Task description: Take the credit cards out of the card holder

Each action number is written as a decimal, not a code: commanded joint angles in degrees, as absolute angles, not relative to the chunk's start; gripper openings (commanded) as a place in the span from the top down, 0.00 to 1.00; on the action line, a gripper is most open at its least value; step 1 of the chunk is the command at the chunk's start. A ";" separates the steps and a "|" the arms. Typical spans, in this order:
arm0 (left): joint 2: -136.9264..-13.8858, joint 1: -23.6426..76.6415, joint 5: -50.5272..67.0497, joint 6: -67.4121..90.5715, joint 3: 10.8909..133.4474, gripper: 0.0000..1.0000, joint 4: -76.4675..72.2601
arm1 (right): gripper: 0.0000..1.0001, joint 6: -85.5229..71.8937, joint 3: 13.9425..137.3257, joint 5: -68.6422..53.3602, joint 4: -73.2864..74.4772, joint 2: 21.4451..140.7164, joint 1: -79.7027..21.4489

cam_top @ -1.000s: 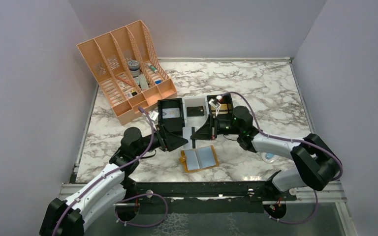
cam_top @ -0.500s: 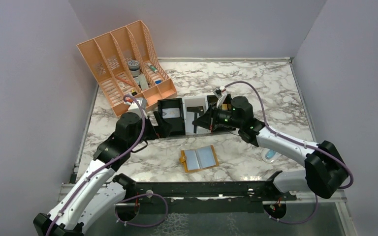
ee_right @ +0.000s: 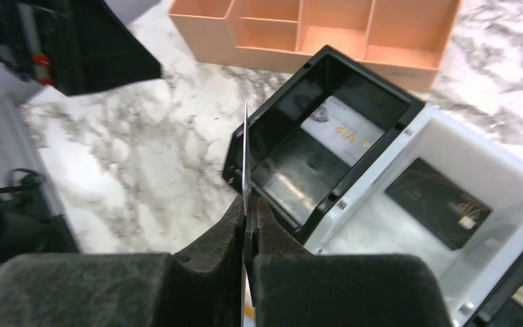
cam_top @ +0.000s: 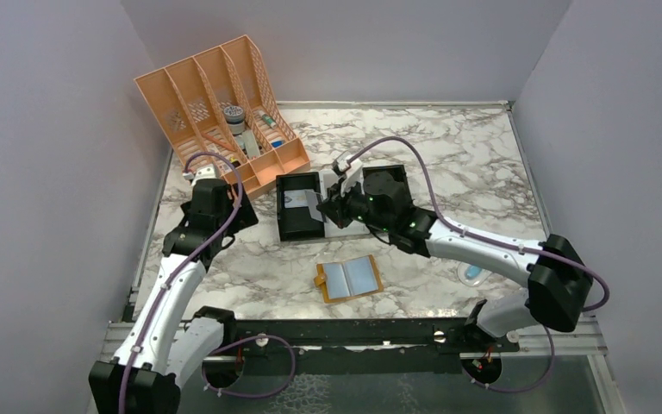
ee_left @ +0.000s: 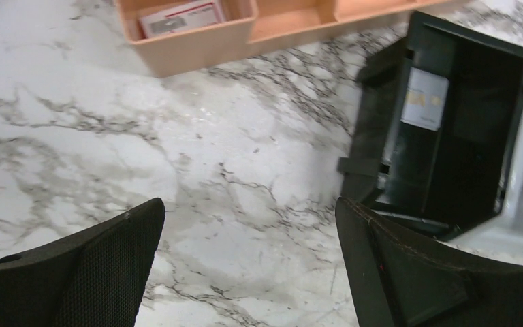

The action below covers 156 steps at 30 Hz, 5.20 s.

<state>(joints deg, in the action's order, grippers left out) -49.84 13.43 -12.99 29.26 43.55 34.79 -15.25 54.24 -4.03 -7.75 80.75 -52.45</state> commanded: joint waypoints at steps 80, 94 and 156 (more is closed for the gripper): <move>-39.10 6.93 -16.88 27.60 41.93 0.01 34.35 | 0.56 34.75 93.68 16.19 3.49 128.90 -56.82; -39.28 6.86 -16.28 27.60 41.92 0.01 34.35 | 0.52 28.29 92.62 12.32 3.16 123.73 -56.20; -45.82 44.74 -0.67 55.43 9.21 0.18 -7.53 | 0.36 -40.87 24.90 5.61 3.09 62.35 -55.46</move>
